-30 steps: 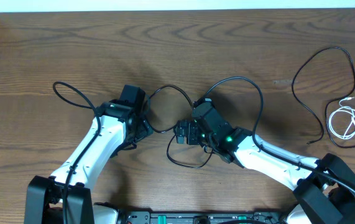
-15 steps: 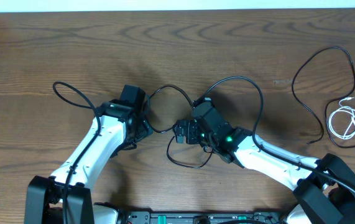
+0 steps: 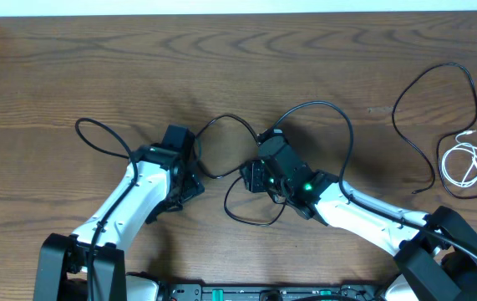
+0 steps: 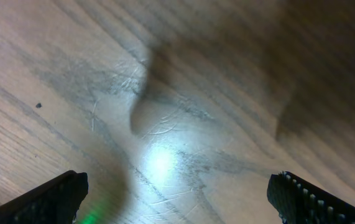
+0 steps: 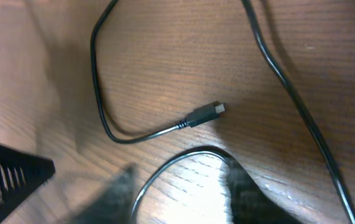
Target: Untangle cables
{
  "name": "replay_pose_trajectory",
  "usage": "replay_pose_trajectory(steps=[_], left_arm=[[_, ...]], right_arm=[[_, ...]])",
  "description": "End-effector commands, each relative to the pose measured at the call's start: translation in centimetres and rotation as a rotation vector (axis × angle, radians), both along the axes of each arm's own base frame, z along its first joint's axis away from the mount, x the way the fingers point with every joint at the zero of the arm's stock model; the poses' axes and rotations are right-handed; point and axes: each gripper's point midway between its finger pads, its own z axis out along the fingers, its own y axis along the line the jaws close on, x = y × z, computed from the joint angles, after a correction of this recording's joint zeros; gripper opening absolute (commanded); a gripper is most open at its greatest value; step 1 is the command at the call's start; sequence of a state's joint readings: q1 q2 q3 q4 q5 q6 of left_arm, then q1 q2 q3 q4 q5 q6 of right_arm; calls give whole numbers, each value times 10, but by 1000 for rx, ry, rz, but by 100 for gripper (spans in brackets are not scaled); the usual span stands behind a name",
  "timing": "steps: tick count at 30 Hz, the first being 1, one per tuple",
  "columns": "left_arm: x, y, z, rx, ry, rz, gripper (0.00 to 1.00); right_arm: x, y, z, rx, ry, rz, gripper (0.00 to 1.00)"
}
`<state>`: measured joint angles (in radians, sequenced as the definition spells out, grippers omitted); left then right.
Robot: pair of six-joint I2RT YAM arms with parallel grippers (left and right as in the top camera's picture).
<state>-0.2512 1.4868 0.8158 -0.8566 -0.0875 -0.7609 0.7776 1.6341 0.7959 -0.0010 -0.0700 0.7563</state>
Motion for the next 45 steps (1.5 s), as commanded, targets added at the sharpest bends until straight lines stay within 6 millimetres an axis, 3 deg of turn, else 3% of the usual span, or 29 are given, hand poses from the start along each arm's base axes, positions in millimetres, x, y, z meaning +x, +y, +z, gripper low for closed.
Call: replay_pose_trajectory(steps=[1,2,7,12,15,17,19,20,21,24,26,29,34,39,45], left_arm=[[-6,3,-5,10,22,30,98],[-6,3,-5,10,22,30,98],[-4,2,-5,8,15,29,98],[0,-2,-6,-14,14,-76,98],[9,-27,-7,-151,-5,-235,98],[14,-52,-5,-290,-34,-373,88],[18,-78,1,-427,-76,-504,86],[21,-97,8,-537,-117,-569,83],[22,-104,11,-576,-130,-573,84],[27,-116,18,-645,-166,-585,85],[35,-119,20,-648,-207,-599,75],[52,-123,25,-643,-288,-633,73],[78,-130,36,-595,-449,-837,72],[85,-127,37,-527,-498,-982,72],[87,-123,33,-488,-493,-1001,65]], right_arm=[[0,0,5,2,-19,2,6],[0,0,5,2,-19,2,1],[2,-3,5,-37,-62,35,1],[5,-6,5,-65,-91,57,17],[6,-7,5,-65,-91,54,22],[9,-10,4,-67,-88,44,23],[14,-17,3,-74,-81,23,23],[19,-25,2,-79,-74,2,32],[21,-30,1,-81,-64,-10,41],[29,-54,-7,-90,-6,-67,45],[32,-72,-13,-95,47,-122,45],[37,-104,-22,-122,117,-210,54],[38,-148,-33,-162,199,-318,99],[36,-170,-38,-180,244,-372,99],[36,-169,-38,-186,240,-371,99]])
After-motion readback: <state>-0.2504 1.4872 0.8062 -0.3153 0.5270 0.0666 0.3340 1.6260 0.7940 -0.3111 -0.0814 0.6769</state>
